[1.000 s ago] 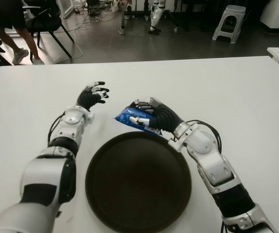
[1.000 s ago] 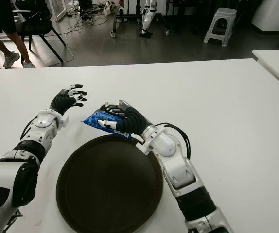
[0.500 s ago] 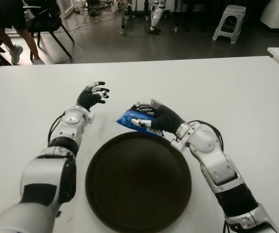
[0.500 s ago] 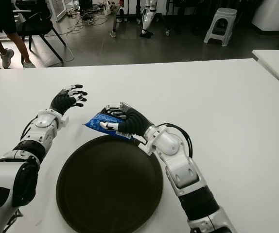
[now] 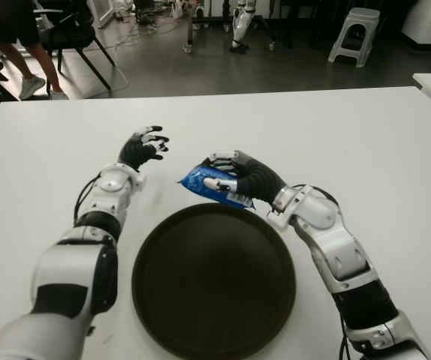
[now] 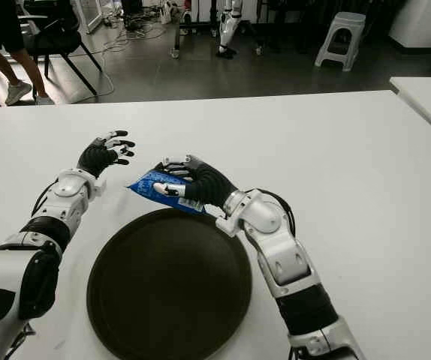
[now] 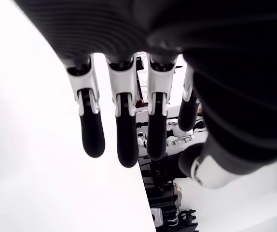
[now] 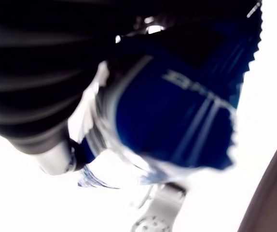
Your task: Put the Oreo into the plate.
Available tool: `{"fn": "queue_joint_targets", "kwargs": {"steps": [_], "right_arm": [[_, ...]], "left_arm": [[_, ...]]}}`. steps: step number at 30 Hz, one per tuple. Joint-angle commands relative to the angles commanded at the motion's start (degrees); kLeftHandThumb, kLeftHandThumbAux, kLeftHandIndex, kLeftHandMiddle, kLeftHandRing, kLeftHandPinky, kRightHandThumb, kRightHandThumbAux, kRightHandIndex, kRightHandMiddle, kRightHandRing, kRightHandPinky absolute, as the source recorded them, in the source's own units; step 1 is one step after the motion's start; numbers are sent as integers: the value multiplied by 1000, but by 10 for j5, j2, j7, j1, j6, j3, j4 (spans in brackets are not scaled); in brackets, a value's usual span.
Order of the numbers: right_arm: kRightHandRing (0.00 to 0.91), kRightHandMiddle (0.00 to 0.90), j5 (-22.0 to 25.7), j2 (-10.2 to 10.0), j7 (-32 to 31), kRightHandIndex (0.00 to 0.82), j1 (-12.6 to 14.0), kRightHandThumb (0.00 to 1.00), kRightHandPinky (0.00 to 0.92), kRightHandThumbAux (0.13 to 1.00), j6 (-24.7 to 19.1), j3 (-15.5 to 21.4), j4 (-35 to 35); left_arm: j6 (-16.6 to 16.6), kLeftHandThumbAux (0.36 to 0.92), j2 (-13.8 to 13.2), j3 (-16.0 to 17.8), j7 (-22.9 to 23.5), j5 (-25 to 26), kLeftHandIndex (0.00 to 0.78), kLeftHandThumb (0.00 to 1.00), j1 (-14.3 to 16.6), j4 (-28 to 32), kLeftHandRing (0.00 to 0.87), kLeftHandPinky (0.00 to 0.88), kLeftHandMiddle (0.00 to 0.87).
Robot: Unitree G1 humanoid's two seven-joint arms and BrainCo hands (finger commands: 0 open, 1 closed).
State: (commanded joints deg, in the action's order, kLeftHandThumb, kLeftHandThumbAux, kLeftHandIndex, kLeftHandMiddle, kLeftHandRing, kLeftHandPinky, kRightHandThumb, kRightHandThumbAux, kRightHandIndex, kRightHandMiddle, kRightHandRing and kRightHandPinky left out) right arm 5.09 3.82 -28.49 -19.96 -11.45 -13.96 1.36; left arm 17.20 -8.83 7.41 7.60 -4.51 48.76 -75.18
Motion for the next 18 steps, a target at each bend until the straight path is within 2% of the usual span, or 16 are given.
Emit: {"fn": "queue_joint_targets", "kwargs": {"steps": [7, 18], "right_arm": [[772, 501, 0, 1, 1, 400, 0, 850, 778, 681, -7, 0, 0], [764, 493, 32, 0, -13, 406, -3, 851, 772, 680, -39, 10, 6]], "left_arm": [[-2, 695, -1, 0, 1, 0, 203, 128, 0, -1, 330, 364, 319], [-3, 678, -2, 0, 2, 0, 215, 136, 0, -1, 340, 370, 328]]}}
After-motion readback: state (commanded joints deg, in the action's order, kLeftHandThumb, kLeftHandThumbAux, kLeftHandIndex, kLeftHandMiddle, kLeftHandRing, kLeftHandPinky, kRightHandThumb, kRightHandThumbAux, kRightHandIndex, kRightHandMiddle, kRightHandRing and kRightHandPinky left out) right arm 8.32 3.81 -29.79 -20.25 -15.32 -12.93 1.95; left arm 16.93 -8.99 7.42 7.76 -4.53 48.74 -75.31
